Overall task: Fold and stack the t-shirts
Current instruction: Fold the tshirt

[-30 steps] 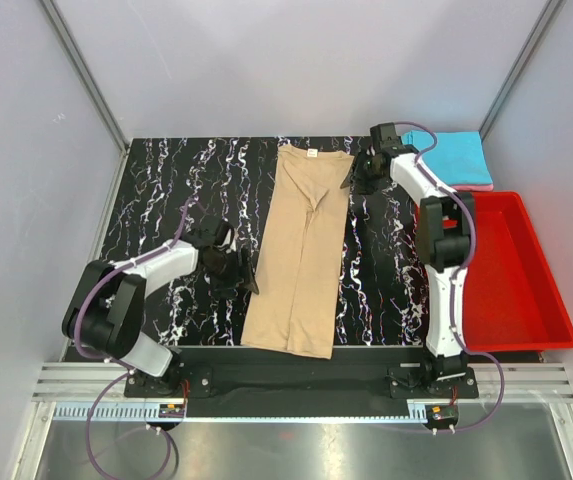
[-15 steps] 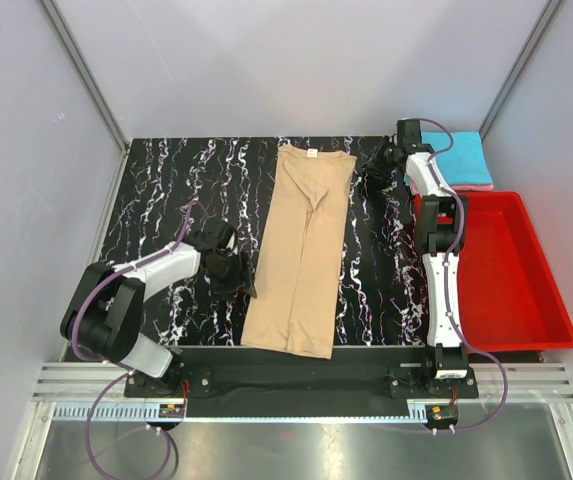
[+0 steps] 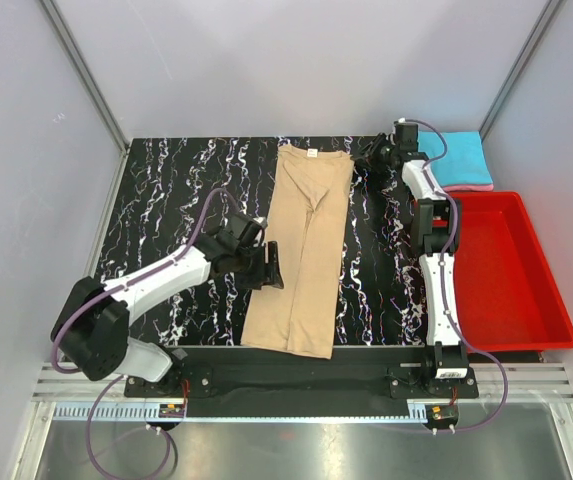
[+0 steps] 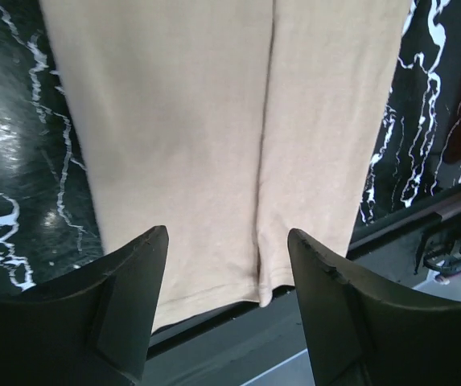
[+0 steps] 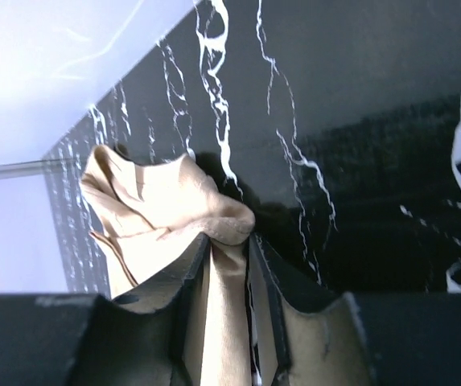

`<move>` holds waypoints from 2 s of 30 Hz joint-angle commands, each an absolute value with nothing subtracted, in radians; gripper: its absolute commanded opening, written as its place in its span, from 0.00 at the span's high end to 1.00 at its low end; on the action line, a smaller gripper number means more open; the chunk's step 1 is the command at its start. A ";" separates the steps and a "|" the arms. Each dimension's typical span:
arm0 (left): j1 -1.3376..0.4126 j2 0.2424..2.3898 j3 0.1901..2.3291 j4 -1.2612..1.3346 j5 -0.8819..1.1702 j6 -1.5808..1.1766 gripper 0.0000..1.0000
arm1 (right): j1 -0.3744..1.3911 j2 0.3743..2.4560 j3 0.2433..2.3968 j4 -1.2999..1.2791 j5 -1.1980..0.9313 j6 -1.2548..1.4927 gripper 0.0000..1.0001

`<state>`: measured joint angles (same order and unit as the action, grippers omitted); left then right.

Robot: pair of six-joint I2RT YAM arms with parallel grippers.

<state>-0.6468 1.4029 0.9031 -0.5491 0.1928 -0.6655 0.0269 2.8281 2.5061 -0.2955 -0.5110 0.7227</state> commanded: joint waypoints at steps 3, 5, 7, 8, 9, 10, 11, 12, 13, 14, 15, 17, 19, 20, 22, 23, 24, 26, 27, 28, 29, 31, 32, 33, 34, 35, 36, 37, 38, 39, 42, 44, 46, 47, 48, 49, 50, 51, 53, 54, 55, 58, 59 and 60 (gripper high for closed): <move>-0.670 1.443 0.931 -0.492 0.222 -0.704 0.33 | 0.034 2.890 2.540 -0.157 -0.508 0.805 0.76; -0.670 1.450 0.937 -0.492 0.218 -0.698 0.33 | 0.035 2.908 2.556 -0.125 -0.514 0.817 0.81; -0.670 1.465 0.952 -0.499 0.215 -0.690 0.33 | 0.034 2.945 2.600 -0.100 -0.526 0.833 0.86; -0.670 1.471 0.957 -0.500 0.213 -0.687 0.33 | 0.034 2.959 2.615 -0.068 -0.531 0.854 0.88; -0.670 1.479 0.960 -0.500 0.215 -0.686 0.33 | 0.032 2.970 2.640 -0.048 -0.532 0.868 0.88; -0.670 1.491 0.968 -0.503 0.207 -0.686 0.33 | 0.031 2.988 2.649 -0.016 -0.528 0.880 0.89; -0.670 1.496 0.971 -0.508 0.199 -0.686 0.33 | 0.029 2.997 2.657 -0.009 -0.519 0.900 0.89; -0.669 1.500 0.974 -0.521 0.192 -0.690 0.33 | 0.028 3.005 2.681 -0.009 -0.509 0.908 0.89; -0.669 1.505 0.976 -0.526 0.174 -0.692 0.32 | 0.025 3.022 2.694 -0.009 -0.500 0.911 0.89; -0.669 1.506 0.980 -0.534 0.167 -0.690 0.31 | 0.022 3.028 2.704 0.029 -0.496 0.916 0.89; -0.667 1.503 0.982 -0.546 0.163 -0.684 0.30 | 0.020 3.033 2.724 0.031 -0.492 0.917 0.87; -0.654 1.496 0.989 -0.558 0.166 -0.675 0.29 | 0.018 3.033 2.730 0.029 -0.483 0.907 0.80; -0.614 1.482 0.986 -0.574 0.220 -0.652 0.28 | 0.015 3.008 2.729 0.005 -0.483 0.888 0.66; -0.598 1.473 0.982 -0.571 0.244 -0.635 0.28 | 0.017 2.994 2.723 -0.030 -0.486 0.862 0.59; -0.563 1.456 0.953 -0.571 0.268 -0.611 0.27 | 0.017 2.924 2.666 -0.075 -0.503 0.832 0.46; -0.552 1.457 0.943 -0.584 0.273 -0.598 0.27 | 0.017 2.890 2.634 -0.086 -0.511 0.824 0.44; -0.543 1.460 0.927 -0.591 0.281 -0.579 0.27 | 0.017 2.855 2.566 -0.098 -0.520 0.815 0.43; -0.523 1.457 0.895 -0.594 0.291 -0.574 0.27 | 0.017 2.745 2.505 -0.184 -0.502 0.772 0.39; -0.520 1.444 0.879 -0.594 0.287 -0.581 0.27 | 0.015 2.665 2.455 -0.228 -0.464 0.756 0.38; -0.520 1.439 0.846 -0.594 0.275 -0.584 0.27 | 0.017 2.625 2.424 -0.297 -0.444 0.733 0.36; -0.520 1.430 0.829 -0.589 0.273 -0.586 0.27 | 0.015 2.582 2.386 -0.325 -0.424 0.727 0.35; -0.522 1.402 0.773 -0.580 0.272 -0.598 0.28 | 0.017 2.464 2.284 -0.406 -0.396 0.716 0.34; -0.528 1.393 0.761 -0.581 0.264 -0.598 0.28 | 0.018 2.426 2.254 -0.440 -0.387 0.712 0.34; -0.540 1.373 0.752 -0.594 0.233 -0.594 0.28 | 0.026 2.354 2.205 -0.478 -0.362 0.706 0.34; -0.560 1.364 0.753 -0.616 0.136 -0.594 0.28 | 0.034 2.318 2.182 -0.564 -0.345 0.695 0.34; -0.590 1.358 0.750 -0.639 0.115 -0.598 0.27 | 0.041 2.284 2.163 -0.625 -0.319 0.669 0.34; -0.594 1.344 0.741 -0.635 0.124 -0.603 0.27 | 0.052 2.216 2.119 -0.679 -0.266 0.657 0.34; -0.595 1.336 0.729 -0.623 0.168 -0.609 0.27 | 0.084 2.179 2.082 -0.762 -0.241 0.631 0.34; -0.595 1.329 0.701 -0.595 0.188 -0.635 0.27 | 0.103 2.137 1.992 -0.799 -0.204 0.621 0.34; -0.595 1.312 0.690 -0.586 0.202 -0.649 0.28 | 0.129 2.056 1.938 -0.834 -0.117 0.618 0.34; -0.610 1.273 0.649 -0.569 0.192 -0.687 0.30 | 0.230 1.891 1.679 -0.888 -0.045 0.606 0.34; -0.621 1.255 0.634 -0.575 0.169 -0.698 0.32 | 0.308 1.798 1.473 -0.873 -0.040 0.626 0.34; -0.629 1.236 0.612 -0.568 0.167 -0.706 0.33 | 0.385 1.665 1.296 -0.851 -0.043 0.682 0.34; -0.635 1.230 0.608 -0.555 0.179 -0.704 0.33 | 0.408 1.620 1.242 -0.844 -0.041 0.702 0.34; -0.641 1.226 0.595 -0.537 0.227 -0.704 0.34 | 0.434 1.532 1.186 -0.819 -0.043 0.728 0.34; -0.649 1.221 0.585 -0.523 0.247 -0.712 0.34 | 0.455 1.490 1.136 -0.807 -0.052 0.780 0.35; -0.650 1.216 0.575 -0.499 0.262 -0.728 0.34 | 0.501 1.417 1.047 -0.796 -0.070 0.804 0.35; -0.652 1.213 0.565 -0.486 0.282 -0.736 0.35 | 0.520 1.389 1.007 -0.781 -0.083 0.825 0.35; -0.657 1.213 0.546 -0.483 0.275 -0.747 0.39 | 0.572 1.324 0.903 -0.770 -0.087 0.879 0.37; -0.658 1.215 0.543 -0.485 0.255 -0.747 0.39 | 0.586 1.307 0.870 -0.750 -0.097 0.894 0.37; -0.661 1.215 0.542 -0.495 0.246 -0.746 0.40 | 0.597 1.293 0.808 -0.738 -0.109 0.922 0.38; -0.664 1.221 0.532 -0.486 0.239 -0.739 0.43 | 0.630 1.237 0.723 -0.651 -0.172 0.974 0.39; -0.664 1.227 0.532 -0.482 0.245 -0.738 0.44 | 0.640 1.211 0.680 -0.628 -0.192 0.989 0.40; -0.664 1.230 0.529 -0.479 0.258 -0.738 0.46 | 0.655 1.201 0.663 -0.592 -0.201 1.008 0.40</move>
